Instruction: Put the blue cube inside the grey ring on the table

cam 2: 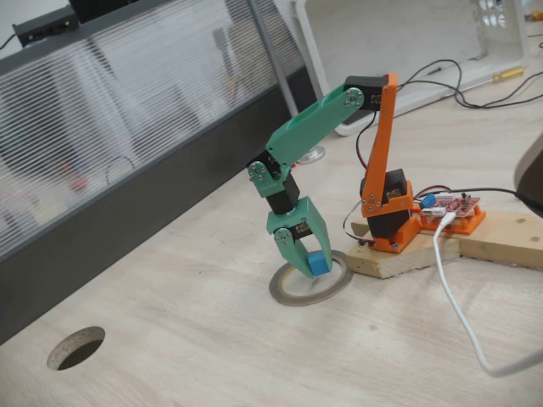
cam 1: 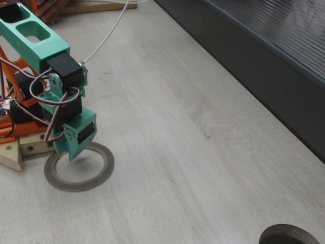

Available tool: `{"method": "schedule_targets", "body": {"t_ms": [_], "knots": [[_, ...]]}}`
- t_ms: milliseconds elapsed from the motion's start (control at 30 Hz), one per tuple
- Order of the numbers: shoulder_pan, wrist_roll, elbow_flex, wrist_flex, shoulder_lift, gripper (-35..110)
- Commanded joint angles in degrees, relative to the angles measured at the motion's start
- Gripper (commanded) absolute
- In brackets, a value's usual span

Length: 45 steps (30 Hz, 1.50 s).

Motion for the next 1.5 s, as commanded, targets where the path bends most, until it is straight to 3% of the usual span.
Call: {"method": "schedule_targets", "body": {"t_ms": [0,1067,1467], "knots": [[0.7,0.9,-0.6,0.5,1.2,6],[0.7,0.4,-0.1,-4.6,1.9,6],[0.7,0.4,-0.5,-0.1,1.4,32]]}}
